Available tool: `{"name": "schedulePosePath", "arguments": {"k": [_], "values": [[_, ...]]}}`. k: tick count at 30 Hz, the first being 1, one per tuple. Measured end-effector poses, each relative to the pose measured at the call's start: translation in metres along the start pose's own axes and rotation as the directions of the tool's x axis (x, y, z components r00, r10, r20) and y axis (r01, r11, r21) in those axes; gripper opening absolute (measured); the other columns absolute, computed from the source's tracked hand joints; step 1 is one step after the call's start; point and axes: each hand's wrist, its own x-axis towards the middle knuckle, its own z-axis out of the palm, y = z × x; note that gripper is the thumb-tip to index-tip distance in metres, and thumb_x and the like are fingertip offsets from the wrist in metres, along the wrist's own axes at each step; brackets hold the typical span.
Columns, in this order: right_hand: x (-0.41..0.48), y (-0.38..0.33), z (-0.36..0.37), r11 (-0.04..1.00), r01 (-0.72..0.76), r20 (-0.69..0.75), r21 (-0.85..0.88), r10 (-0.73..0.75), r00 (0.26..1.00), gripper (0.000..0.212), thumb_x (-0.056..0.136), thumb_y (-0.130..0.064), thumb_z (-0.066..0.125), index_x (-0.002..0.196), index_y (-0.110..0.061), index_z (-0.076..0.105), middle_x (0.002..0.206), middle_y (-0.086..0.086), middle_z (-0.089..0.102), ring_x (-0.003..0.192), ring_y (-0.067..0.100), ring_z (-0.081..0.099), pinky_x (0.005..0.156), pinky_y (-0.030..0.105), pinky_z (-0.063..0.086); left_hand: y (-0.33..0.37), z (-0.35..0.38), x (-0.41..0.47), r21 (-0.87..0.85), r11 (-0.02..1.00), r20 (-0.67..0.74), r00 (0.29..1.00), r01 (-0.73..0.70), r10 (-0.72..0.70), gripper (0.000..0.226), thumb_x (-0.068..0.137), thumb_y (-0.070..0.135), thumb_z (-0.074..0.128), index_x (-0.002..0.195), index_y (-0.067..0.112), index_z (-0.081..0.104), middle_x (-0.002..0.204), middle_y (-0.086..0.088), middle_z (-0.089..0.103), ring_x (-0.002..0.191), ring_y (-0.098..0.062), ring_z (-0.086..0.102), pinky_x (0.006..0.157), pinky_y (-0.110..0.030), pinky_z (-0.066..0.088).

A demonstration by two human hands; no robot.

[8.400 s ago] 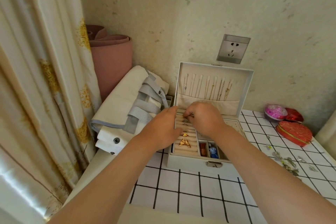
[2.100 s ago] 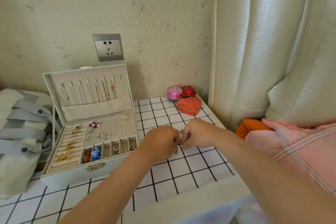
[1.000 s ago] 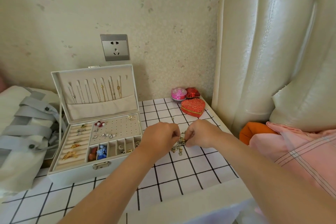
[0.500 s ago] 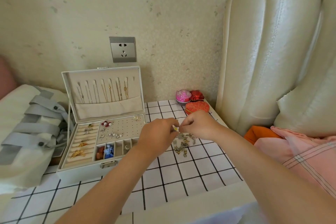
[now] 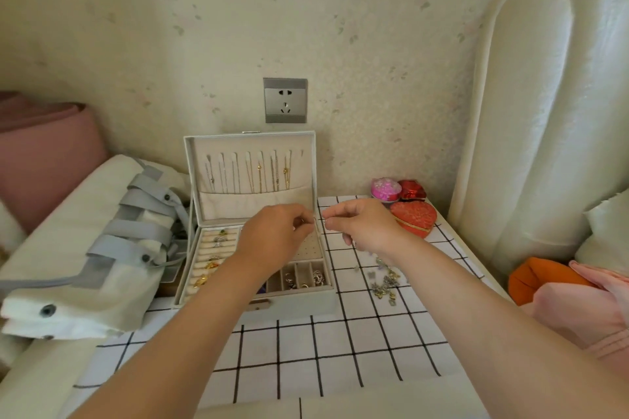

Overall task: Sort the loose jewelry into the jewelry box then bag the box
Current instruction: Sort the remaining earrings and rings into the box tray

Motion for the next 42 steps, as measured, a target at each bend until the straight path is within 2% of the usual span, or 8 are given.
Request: {"name": "schedulePosePath", "arguments": {"k": [3,7,12,16,21,24,29,42], "values": [[0.008,-0.004,0.012,1.000,-0.007,0.001,-0.011,0.007,1.000,0.019,0.084,-0.008,0.077,0.102,-0.014,0.077,0.069,-0.008,0.066,0.041,-0.003,0.050,0.041,0.011,0.036,-0.018,-0.011,0.001,-0.001,0.999,0.014,0.999,0.036,-0.036,0.013,0.095,0.034,0.060,0.104,0.037,0.069,0.096,0.017,0.067,0.086,-0.006,0.059,0.073,-0.026,0.048],[0.021,-0.004,0.027,0.999,0.023,-0.042,-0.046,-0.024,0.999,0.010,0.086,-0.014,0.076,0.095,-0.019,0.078,0.088,0.000,0.075,0.046,-0.006,0.054,0.052,0.015,0.044,-0.038,-0.023,0.003,-0.007,0.997,0.003,0.997,0.081,-0.081,0.016,0.094,0.031,0.062,0.109,0.034,0.068,0.098,0.016,0.066,0.092,-0.006,0.060,0.079,-0.027,0.048],[0.035,-0.005,0.045,0.989,0.071,-0.022,-0.132,-0.074,0.997,0.008,0.084,-0.021,0.079,0.091,-0.025,0.080,0.090,-0.012,0.075,0.087,0.000,0.067,0.080,0.016,0.048,-0.061,-0.035,0.002,0.029,0.993,-0.028,0.993,0.116,-0.115,0.006,0.091,0.033,0.065,0.096,0.036,0.067,0.094,0.019,0.065,0.087,-0.004,0.060,0.072,-0.027,0.046],[0.042,-0.011,0.060,0.977,0.102,-0.014,-0.190,-0.106,0.994,0.008,0.083,-0.022,0.080,0.091,-0.024,0.080,0.083,-0.018,0.072,0.084,-0.006,0.064,0.075,0.009,0.045,-0.078,-0.041,0.000,0.033,0.997,-0.027,0.997,0.076,-0.075,0.004,0.090,0.029,0.068,0.094,0.031,0.068,0.102,0.017,0.056,0.097,-0.005,0.052,0.080,-0.025,0.040],[0.046,-0.011,0.081,0.940,0.143,0.009,-0.311,-0.148,0.989,0.007,0.083,-0.023,0.080,0.088,-0.027,0.080,0.089,-0.015,0.074,0.090,-0.001,0.065,0.090,0.025,0.051,-0.097,-0.048,-0.004,-0.033,0.995,0.111,0.990,0.093,-0.088,0.007,0.090,0.028,0.067,0.088,0.034,0.066,0.090,0.017,0.060,0.090,-0.006,0.058,0.071,-0.024,0.044],[0.047,-0.014,0.093,0.889,0.180,0.041,-0.421,-0.180,0.983,0.008,0.085,-0.028,0.077,0.093,-0.029,0.079,0.094,-0.015,0.074,0.093,0.001,0.065,0.089,0.027,0.051,-0.103,-0.048,-0.006,-0.027,0.997,0.164,0.984,0.074,-0.068,0.008,0.091,0.027,0.066,0.089,0.035,0.064,0.089,0.014,0.061,0.083,-0.006,0.058,0.075,-0.027,0.050],[0.045,-0.016,0.103,0.762,0.225,0.077,-0.608,-0.225,0.971,0.008,0.086,-0.033,0.075,0.093,-0.033,0.077,0.093,-0.017,0.072,0.089,0.002,0.063,0.079,0.026,0.051,-0.106,-0.050,-0.008,-0.078,0.995,0.115,0.992,0.067,-0.058,0.006,0.090,0.027,0.066,0.090,0.034,0.066,0.090,0.013,0.061,0.084,-0.005,0.057,0.076,-0.029,0.050],[0.040,-0.012,0.108,0.642,0.322,0.089,-0.696,-0.368,0.926,0.005,0.086,-0.031,0.074,0.091,-0.033,0.076,0.094,-0.016,0.068,0.085,0.004,0.061,0.077,0.028,0.053,-0.104,-0.054,-0.011,-0.099,0.993,0.055,0.997,0.064,-0.059,0.008,0.091,0.027,0.065,0.097,0.031,0.069,0.089,0.014,0.066,0.084,-0.004,0.060,0.081,-0.032,0.054]]}}
